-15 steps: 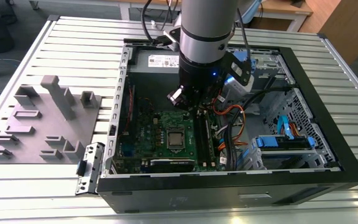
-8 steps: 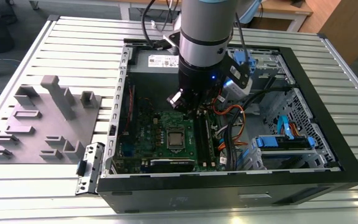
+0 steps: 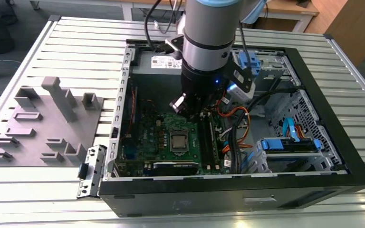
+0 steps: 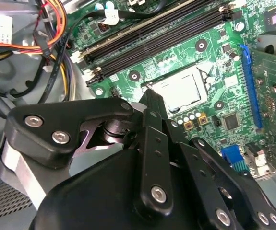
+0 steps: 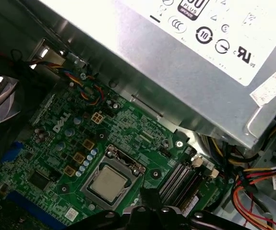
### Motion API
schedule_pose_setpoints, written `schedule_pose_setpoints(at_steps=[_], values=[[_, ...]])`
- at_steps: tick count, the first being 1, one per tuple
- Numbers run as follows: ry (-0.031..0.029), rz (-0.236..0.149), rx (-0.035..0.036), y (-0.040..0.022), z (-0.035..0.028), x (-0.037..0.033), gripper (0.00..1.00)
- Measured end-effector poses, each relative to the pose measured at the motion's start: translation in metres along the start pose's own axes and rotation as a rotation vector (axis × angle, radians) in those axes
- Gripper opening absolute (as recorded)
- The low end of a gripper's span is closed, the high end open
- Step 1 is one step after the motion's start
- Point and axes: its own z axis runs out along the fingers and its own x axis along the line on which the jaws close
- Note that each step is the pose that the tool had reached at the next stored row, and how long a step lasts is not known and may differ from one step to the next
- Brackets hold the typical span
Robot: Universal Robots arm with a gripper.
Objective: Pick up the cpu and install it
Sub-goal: 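Install the first cpu locking lever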
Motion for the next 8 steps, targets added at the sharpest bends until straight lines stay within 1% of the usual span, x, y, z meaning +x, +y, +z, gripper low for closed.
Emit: schedule_pose_setpoints(at_steps=[4, 8], values=[[0.0120, -0.011, -0.0028, -0.0001, 0.0035, 0.0002, 0.11], [0.0212, -0.018, -0.0063, -0.0011, 0.0068, 0.0008, 0.11]])
